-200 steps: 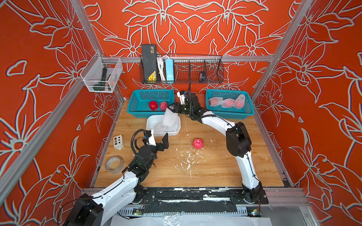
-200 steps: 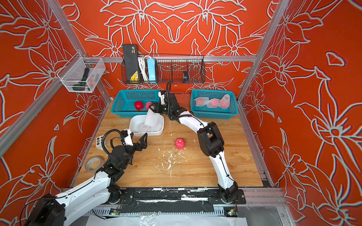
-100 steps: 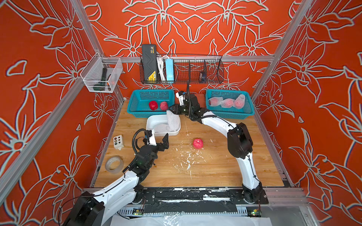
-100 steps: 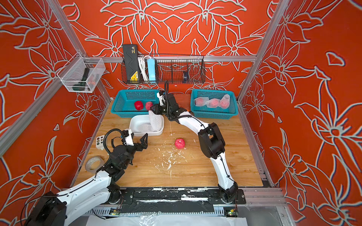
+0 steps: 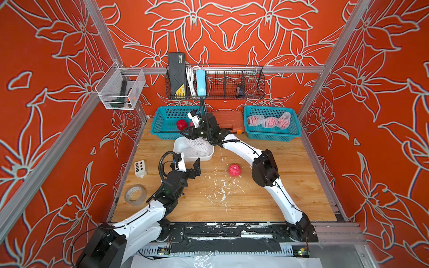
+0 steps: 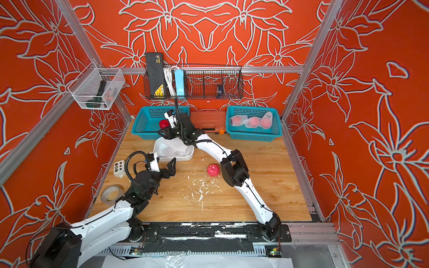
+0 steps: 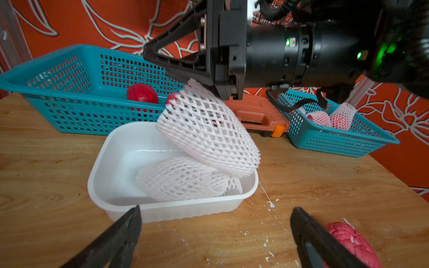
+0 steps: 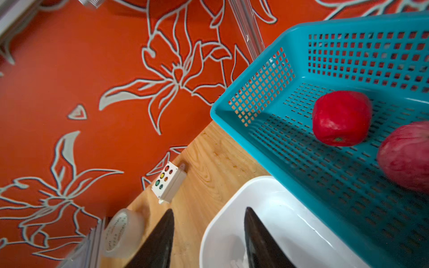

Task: Remove foam nets from apples
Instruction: Place the foam net into the storage box.

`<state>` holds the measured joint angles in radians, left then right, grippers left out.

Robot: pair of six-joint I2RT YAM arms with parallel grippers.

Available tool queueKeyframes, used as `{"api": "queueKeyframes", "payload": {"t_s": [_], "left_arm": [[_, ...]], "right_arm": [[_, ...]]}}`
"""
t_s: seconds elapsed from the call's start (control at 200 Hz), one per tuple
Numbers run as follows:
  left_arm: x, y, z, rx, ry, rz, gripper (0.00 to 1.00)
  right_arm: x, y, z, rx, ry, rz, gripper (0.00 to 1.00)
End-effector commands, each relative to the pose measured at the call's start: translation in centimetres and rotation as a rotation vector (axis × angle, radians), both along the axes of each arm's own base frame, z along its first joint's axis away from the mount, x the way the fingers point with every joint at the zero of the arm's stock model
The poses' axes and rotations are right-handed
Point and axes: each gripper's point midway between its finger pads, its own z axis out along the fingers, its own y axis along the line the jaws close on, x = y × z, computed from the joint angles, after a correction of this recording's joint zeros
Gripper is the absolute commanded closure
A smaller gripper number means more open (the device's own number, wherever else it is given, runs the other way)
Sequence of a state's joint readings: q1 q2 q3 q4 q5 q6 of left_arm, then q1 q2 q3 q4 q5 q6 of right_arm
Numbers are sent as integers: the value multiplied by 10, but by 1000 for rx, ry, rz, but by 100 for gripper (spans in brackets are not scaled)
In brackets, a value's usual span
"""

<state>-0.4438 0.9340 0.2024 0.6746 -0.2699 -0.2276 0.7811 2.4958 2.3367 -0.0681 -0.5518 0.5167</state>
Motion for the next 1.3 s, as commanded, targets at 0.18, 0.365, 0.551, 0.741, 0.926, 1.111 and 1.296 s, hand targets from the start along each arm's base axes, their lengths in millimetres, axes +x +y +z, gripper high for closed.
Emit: {"api": "queueKeyframes", "payload": {"t_s": [0.18, 0.365, 0.551, 0.741, 0.926, 1.111, 1.296], "left_arm": [[37, -13, 32, -26, -54, -83, 11], [51, -26, 49, -8, -102, -127, 15], [53, -25, 43, -1, -100, -116, 16], [65, -13, 27, 47, -57, -44, 15], [69, -12, 25, 52, -51, -36, 17], [72, -7, 25, 42, -35, -22, 17], [61, -14, 53, -38, -83, -80, 15]], "right_arm": [[-1, -11, 14, 21, 37, -10, 47], [0, -16, 36, 65, 68, -30, 43], [2, -26, 62, 122, 115, -31, 40], [-11, -31, 85, 188, 157, 4, 37], [-19, -40, 79, 202, 199, -7, 37], [-25, -58, 93, 194, 161, -17, 37], [-46, -95, 131, 154, 38, -25, 35]]}}
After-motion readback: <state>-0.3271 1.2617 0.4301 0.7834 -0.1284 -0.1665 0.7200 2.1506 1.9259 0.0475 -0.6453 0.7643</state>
